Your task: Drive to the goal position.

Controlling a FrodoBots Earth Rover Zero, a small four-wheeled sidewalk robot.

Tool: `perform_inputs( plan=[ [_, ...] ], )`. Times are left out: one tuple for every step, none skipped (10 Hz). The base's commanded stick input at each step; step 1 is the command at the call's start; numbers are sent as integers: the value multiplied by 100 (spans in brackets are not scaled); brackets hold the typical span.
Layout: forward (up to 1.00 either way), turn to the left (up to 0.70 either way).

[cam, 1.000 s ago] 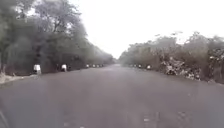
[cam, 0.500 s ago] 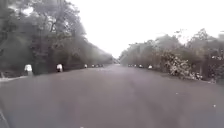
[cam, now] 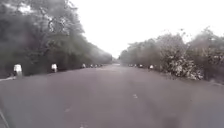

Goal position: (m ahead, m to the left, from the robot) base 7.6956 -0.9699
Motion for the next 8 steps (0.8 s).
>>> perform_inputs(
  plan=[
    [100,0],
    [100,0],
    [100,0],
    [100,0],
    [100,0],
    [100,0],
    [100,0],
    [100,0]
  ],
)
